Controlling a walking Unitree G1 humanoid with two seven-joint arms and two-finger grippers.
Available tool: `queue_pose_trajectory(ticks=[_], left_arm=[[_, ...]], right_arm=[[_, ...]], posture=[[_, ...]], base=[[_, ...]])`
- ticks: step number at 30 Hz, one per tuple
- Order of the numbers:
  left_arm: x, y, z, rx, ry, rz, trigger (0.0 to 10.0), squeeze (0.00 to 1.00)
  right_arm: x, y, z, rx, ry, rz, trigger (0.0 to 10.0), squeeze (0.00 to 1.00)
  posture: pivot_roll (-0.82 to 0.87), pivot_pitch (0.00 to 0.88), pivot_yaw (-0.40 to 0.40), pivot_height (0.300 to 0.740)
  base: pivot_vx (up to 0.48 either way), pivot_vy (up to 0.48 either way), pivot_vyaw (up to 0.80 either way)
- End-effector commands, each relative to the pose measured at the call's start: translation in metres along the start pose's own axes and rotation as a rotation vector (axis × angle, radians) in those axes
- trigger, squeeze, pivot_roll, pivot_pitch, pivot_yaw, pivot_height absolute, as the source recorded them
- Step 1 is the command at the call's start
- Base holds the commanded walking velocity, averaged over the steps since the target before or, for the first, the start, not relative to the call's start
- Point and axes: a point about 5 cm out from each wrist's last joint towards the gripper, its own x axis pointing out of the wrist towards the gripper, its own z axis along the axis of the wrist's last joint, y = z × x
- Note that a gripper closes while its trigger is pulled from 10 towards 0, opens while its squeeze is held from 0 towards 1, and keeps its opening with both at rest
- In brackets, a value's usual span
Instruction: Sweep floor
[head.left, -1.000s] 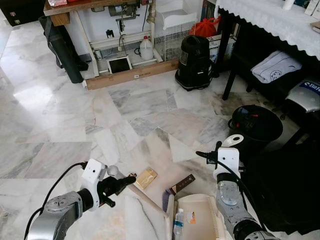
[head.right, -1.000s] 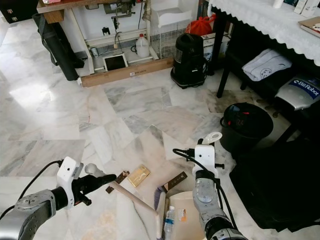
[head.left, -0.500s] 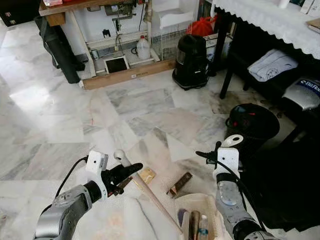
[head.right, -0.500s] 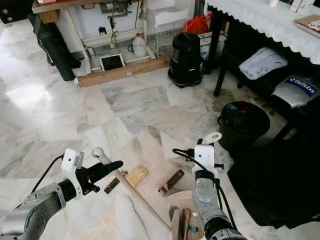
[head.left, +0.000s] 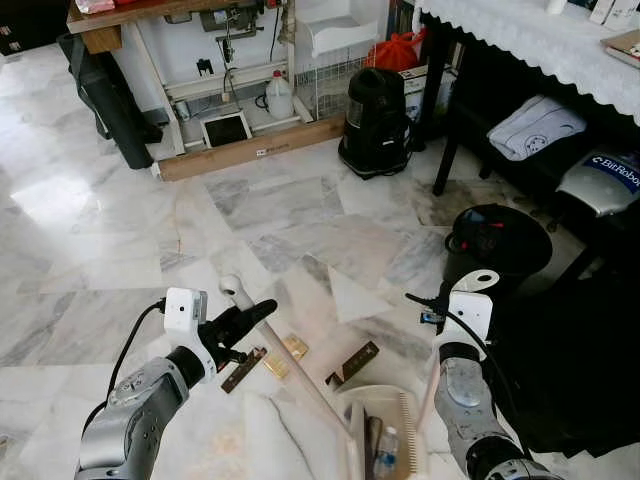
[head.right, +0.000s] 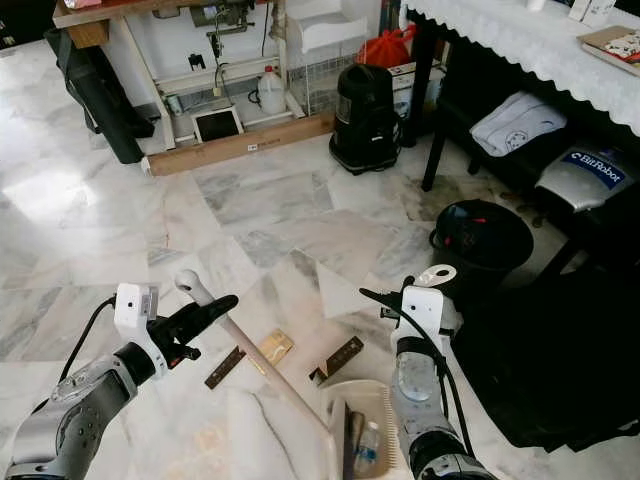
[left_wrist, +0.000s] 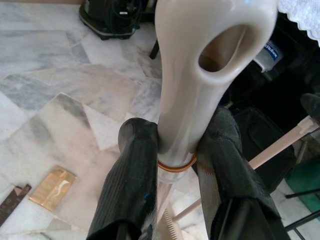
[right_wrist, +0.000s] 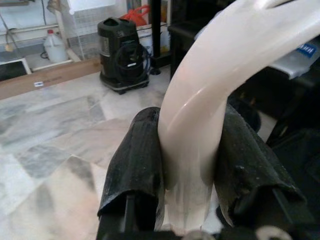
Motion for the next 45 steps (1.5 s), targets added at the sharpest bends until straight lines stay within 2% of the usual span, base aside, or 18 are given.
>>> queue_pose_trajectory(ticks=[1,8,11,19,21,26,30,32,35,39,41,45], left_arm=[[0.001,0.0,0.004,-0.025,-0.033,-0.008,10.0,0.0],[0.001,-0.002,0.004,-0.036,-0.033,-0.019,10.0,0.0],[0.002,-0.002,0.007,-0.032,-0.061,-0.005,10.0,0.0],[0.0,0.001,0.045,0.014,-0.285,0.106,10.0,0.0],[-0.002,0.0,0.057,0.056,-0.358,0.149,10.0,0.0],[0.001,-0.005,0.072,0.13,-0.42,0.181,10.0,0.0],[0.004,-0.012,0.086,0.22,-0.478,0.207,10.0,0.0],[0.003,-0.012,0.101,0.303,-0.555,0.278,10.0,0.0],[0.002,-0.011,0.106,0.356,-0.588,0.312,10.0,0.0],[0.0,-0.009,0.105,0.394,-0.605,0.356,10.0,0.0],[0.0,-0.007,0.098,0.452,-0.589,0.39,10.0,0.0],[0.003,-0.005,0.086,0.472,-0.555,0.392,10.0,0.0]], right_arm=[[0.006,0.004,0.012,0.062,-0.044,-0.007,10.0,0.0],[0.007,-0.002,0.016,0.107,-0.074,-0.034,10.0,0.0],[0.007,-0.003,0.019,0.125,-0.092,-0.03,10.0,0.0],[0.01,-0.009,0.036,0.164,-0.182,-0.044,10.0,0.0],[0.011,-0.011,0.041,0.173,-0.209,-0.049,10.0,0.0],[0.012,-0.015,0.046,0.221,-0.221,-0.072,10.0,0.0],[0.012,-0.015,0.051,0.239,-0.232,-0.072,10.0,0.0],[0.012,-0.015,0.055,0.261,-0.237,-0.07,10.0,0.0],[0.013,-0.015,0.057,0.265,-0.24,-0.066,10.0,0.0],[0.013,-0.015,0.059,0.275,-0.242,-0.062,10.0,0.0],[0.013,-0.015,0.062,0.287,-0.249,-0.054,10.0,0.0],[0.014,-0.017,0.065,0.283,-0.256,-0.053,10.0,0.0]], posture=[[0.16,0.097,0.062,0.74],[0.16,0.092,0.061,0.74],[0.15,0.088,0.059,0.74],[0.15,0.081,0.052,0.74],[0.15,0.079,0.05,0.74],[0.14,0.073,0.046,0.74],[0.13,0.063,0.044,0.74],[0.13,0.058,0.041,0.74],[0.12,0.054,0.039,0.74],[0.11,0.041,0.035,0.74],[0.1,0.031,0.032,0.74],[0.09,0.013,0.026,0.74]], base=[[0.0,0.0,0.0],[0.0,0.0,0.0],[0.0,0.0,0.0],[0.0,0.0,0.0],[0.0,0.0,0.0],[0.0,0.0,0.0],[0.0,0.0,0.0],[0.0,0.0,0.0],[0.0,0.0,0.0],[0.0,0.0,0.0],[0.0,0.0,0.0],[0.0,0.0,0.0]])
